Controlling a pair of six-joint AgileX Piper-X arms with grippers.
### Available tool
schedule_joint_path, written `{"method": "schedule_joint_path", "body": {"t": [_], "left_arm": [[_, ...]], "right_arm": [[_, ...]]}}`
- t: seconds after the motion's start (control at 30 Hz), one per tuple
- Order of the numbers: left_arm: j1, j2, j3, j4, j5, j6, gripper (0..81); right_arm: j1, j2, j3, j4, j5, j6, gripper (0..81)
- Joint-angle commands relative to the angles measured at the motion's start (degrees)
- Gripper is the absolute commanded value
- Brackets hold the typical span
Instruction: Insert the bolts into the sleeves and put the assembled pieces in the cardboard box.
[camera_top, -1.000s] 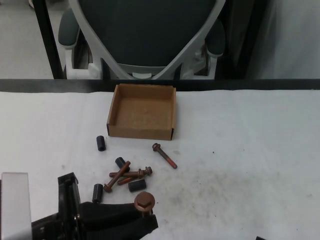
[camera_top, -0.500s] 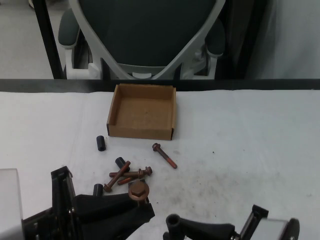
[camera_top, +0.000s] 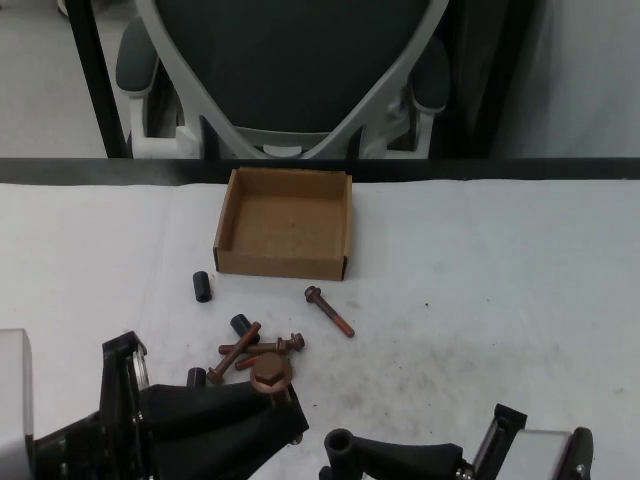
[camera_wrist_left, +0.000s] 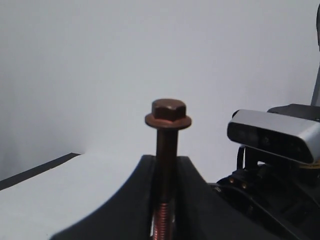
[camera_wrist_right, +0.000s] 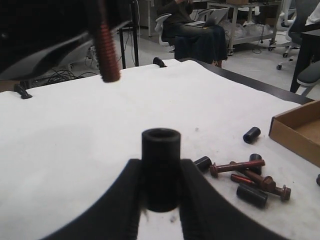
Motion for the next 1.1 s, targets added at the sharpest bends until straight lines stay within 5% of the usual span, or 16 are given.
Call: {"method": "schedule_joint_path", "body": {"t": [0.0, 1.07], "left_arm": [[-0.21, -0.61, -0.48, -3.3, 2.96, -0.14, 0.8], [-0.21, -0.61, -0.48, -0.2, 3.43, 0.03, 0.8]], "right_arm": [[-0.38, -0.45, -0.68, -0.72, -0.42, -0.04, 0.2], [-0.38, -0.45, -0.94, -1.42, -12.85, 1.27, 0.2]]}}
